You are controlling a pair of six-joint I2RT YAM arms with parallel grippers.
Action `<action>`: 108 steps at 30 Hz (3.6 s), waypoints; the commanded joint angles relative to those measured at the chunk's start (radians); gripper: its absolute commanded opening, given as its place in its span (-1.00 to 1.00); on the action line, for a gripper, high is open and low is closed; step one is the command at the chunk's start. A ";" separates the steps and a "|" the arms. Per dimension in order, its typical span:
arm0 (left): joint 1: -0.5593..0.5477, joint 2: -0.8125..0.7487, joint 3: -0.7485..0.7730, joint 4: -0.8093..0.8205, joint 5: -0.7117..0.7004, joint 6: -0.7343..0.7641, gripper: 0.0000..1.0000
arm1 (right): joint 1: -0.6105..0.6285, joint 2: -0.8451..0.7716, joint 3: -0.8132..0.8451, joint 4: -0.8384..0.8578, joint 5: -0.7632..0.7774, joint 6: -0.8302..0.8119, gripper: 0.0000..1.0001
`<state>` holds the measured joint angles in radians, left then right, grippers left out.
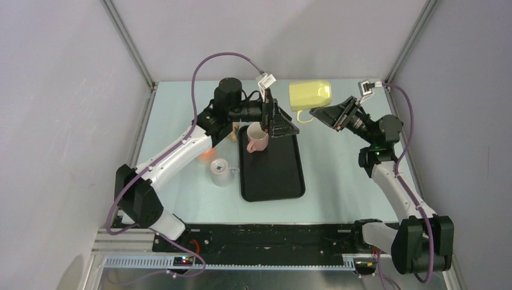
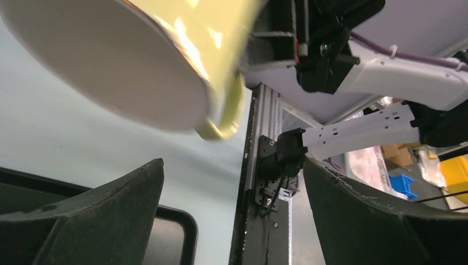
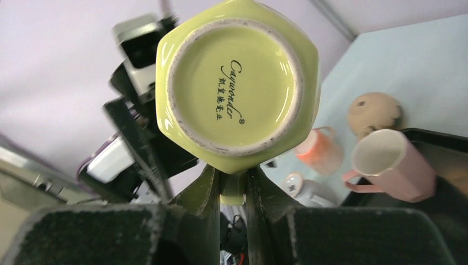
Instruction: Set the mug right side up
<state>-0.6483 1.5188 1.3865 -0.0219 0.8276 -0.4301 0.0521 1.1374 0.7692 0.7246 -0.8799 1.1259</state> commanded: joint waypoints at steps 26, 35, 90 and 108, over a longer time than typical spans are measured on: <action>-0.005 0.058 -0.058 0.534 0.133 -0.460 0.00 | 0.175 0.081 -0.125 0.587 0.143 0.042 -1.00; -0.003 0.051 -0.086 0.604 0.120 -0.516 -0.29 | 0.210 0.111 -0.146 0.580 0.147 -0.024 -1.00; 0.141 0.085 -0.105 -0.013 -0.310 0.006 -0.99 | 0.063 -0.043 -0.102 -0.405 -0.109 -0.694 0.88; -0.055 0.224 0.086 -0.309 -0.757 0.167 -1.00 | -0.041 -0.276 -0.003 -0.909 0.426 -1.071 0.90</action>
<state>-0.6662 1.7351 1.3815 -0.3584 0.1959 -0.3202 0.0319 0.9344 0.7200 -0.1680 -0.5415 0.1123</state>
